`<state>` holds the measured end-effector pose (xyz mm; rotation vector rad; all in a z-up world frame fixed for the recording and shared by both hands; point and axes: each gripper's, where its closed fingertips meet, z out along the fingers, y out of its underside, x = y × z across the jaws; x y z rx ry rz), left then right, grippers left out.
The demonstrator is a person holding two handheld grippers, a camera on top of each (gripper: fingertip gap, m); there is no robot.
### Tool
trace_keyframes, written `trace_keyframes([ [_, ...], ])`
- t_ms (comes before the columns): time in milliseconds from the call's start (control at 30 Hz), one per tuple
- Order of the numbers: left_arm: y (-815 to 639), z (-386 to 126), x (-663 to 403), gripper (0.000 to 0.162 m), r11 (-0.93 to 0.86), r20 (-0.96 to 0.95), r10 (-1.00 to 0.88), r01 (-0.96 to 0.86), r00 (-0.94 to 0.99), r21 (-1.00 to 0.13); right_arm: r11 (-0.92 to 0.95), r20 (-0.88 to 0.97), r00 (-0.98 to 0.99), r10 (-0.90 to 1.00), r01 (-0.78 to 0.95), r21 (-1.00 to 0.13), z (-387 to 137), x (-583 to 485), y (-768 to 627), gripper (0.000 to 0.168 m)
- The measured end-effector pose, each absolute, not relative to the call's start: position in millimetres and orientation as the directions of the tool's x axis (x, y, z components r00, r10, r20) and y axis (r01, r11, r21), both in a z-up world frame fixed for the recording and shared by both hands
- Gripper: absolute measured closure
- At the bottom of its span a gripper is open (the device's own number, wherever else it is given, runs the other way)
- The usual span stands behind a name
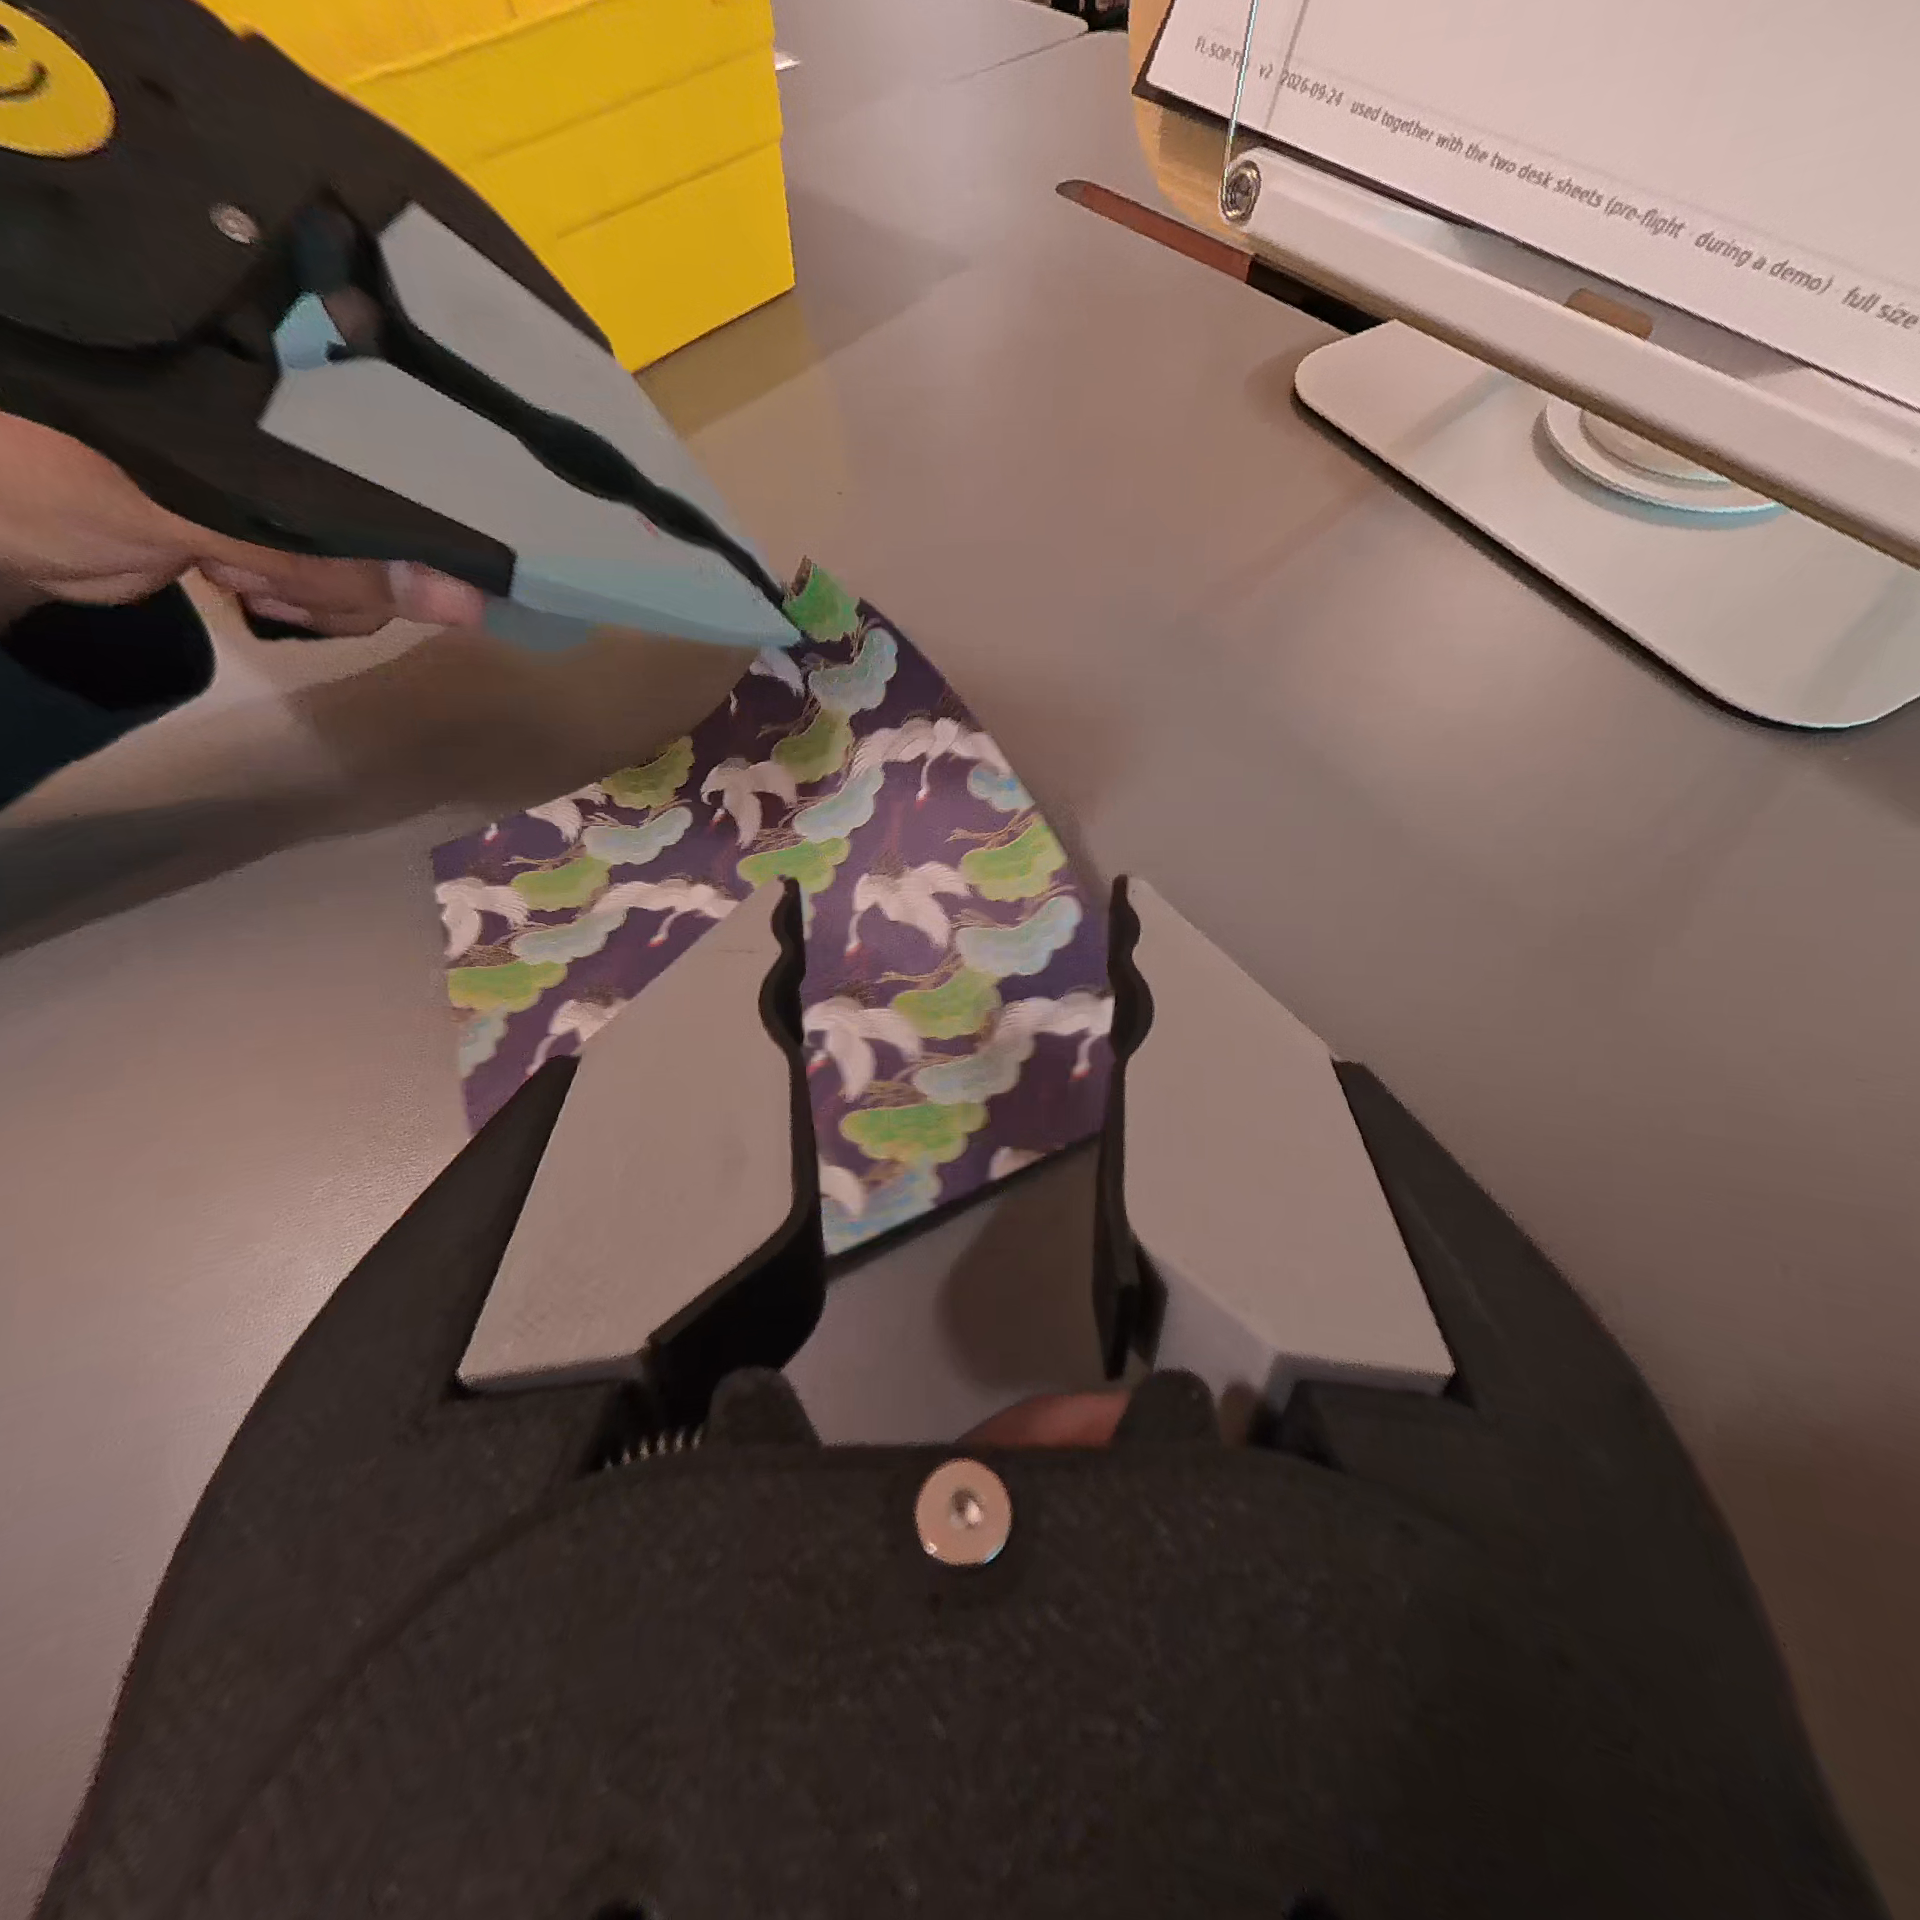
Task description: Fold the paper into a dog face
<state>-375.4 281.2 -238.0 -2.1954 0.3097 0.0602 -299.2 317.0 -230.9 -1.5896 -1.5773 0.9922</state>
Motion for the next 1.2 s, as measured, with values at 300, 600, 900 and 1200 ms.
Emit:
trace_keyframes([
  [300,274,-249,-371,0.162,-0.482,-0.389,-0.325,-0.504,0.862,-0.717,-0.015,-0.032,-0.024,0.999,0.516,-0.856,-235,-300,319,0.112],
  [600,271,-227,-367,0.162,-0.409,-0.369,-0.315,-0.476,0.874,-0.778,-0.054,-0.046,0.028,0.999,0.537,-0.842,-239,-297,338,0.111],
  [900,269,-206,-359,0.162,-0.317,-0.342,-0.321,-0.440,0.883,-0.840,-0.037,-0.121,-0.086,0.989,0.645,-0.763,-265,-294,307,0.108],
  [1200,268,-202,-373,0.162,-0.311,-0.312,-0.283,-0.395,0.907,-0.864,0.019,-0.250,-0.291,0.924,0.685,-0.728,-269,-287,250,0.111],
])
